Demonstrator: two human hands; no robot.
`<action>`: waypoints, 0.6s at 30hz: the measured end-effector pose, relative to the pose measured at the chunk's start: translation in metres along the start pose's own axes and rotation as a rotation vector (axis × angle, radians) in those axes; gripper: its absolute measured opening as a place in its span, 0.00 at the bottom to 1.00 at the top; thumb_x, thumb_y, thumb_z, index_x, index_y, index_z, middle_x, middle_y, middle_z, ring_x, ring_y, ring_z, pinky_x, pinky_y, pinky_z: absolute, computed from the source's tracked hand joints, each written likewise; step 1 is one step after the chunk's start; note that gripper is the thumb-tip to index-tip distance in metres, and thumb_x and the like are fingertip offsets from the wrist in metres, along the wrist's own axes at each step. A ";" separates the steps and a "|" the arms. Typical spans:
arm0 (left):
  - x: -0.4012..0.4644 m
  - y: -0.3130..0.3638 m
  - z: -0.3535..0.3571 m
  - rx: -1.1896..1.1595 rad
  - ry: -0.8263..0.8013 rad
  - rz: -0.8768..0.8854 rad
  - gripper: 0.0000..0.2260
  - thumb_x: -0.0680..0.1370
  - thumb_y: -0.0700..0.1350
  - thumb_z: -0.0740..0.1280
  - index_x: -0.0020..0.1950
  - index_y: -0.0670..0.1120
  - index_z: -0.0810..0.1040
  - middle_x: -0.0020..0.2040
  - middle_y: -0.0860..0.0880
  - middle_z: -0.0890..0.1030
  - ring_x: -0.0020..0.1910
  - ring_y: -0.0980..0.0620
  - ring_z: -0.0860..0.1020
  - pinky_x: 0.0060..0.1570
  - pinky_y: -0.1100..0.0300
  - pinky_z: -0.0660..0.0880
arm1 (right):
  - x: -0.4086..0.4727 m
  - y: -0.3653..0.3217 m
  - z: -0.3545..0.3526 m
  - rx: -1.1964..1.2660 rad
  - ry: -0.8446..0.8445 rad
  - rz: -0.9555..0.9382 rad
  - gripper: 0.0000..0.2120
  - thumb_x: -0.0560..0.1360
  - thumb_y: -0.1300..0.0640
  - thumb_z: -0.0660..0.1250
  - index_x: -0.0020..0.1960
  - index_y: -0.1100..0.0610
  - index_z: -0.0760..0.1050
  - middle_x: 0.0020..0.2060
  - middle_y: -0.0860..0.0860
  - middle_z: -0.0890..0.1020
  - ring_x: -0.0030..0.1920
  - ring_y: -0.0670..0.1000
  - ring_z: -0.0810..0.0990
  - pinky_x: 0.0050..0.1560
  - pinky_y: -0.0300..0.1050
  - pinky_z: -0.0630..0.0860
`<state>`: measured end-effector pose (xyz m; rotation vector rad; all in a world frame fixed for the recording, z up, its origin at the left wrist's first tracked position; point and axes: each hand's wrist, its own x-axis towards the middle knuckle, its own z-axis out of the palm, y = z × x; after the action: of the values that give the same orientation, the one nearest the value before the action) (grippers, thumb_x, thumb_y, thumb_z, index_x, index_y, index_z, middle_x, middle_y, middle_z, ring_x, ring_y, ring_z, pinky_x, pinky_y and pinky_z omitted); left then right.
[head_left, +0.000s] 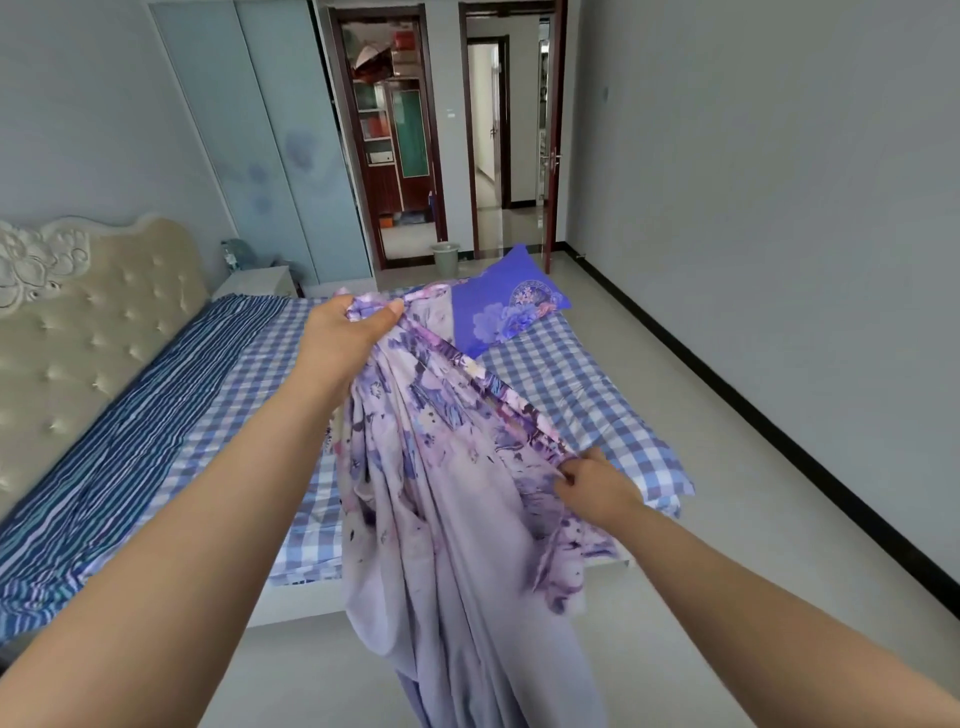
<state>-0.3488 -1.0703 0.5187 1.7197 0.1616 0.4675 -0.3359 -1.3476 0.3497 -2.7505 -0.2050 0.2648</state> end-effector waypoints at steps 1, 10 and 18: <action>0.001 -0.004 -0.002 0.006 0.026 -0.003 0.25 0.66 0.56 0.77 0.53 0.39 0.80 0.54 0.40 0.82 0.49 0.46 0.82 0.56 0.45 0.78 | 0.004 0.011 -0.007 0.054 0.034 -0.018 0.10 0.79 0.50 0.58 0.44 0.49 0.76 0.50 0.54 0.69 0.48 0.55 0.76 0.51 0.45 0.72; 0.006 0.001 0.015 -0.049 0.149 0.036 0.19 0.72 0.55 0.73 0.58 0.46 0.77 0.66 0.51 0.72 0.48 0.56 0.78 0.43 0.71 0.74 | -0.008 0.049 0.001 -0.008 0.085 -0.181 0.16 0.78 0.52 0.63 0.33 0.50 0.64 0.40 0.49 0.64 0.37 0.51 0.68 0.41 0.42 0.64; 0.021 0.012 0.019 0.005 0.167 0.130 0.12 0.74 0.52 0.72 0.45 0.44 0.76 0.45 0.49 0.78 0.36 0.57 0.75 0.33 0.68 0.71 | -0.038 0.023 0.028 0.049 -0.026 -0.323 0.20 0.73 0.53 0.66 0.28 0.49 0.59 0.35 0.44 0.63 0.33 0.45 0.66 0.34 0.41 0.64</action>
<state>-0.3241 -1.0825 0.5321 1.7022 0.1712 0.7083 -0.3764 -1.3659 0.3216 -2.6145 -0.6327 0.2145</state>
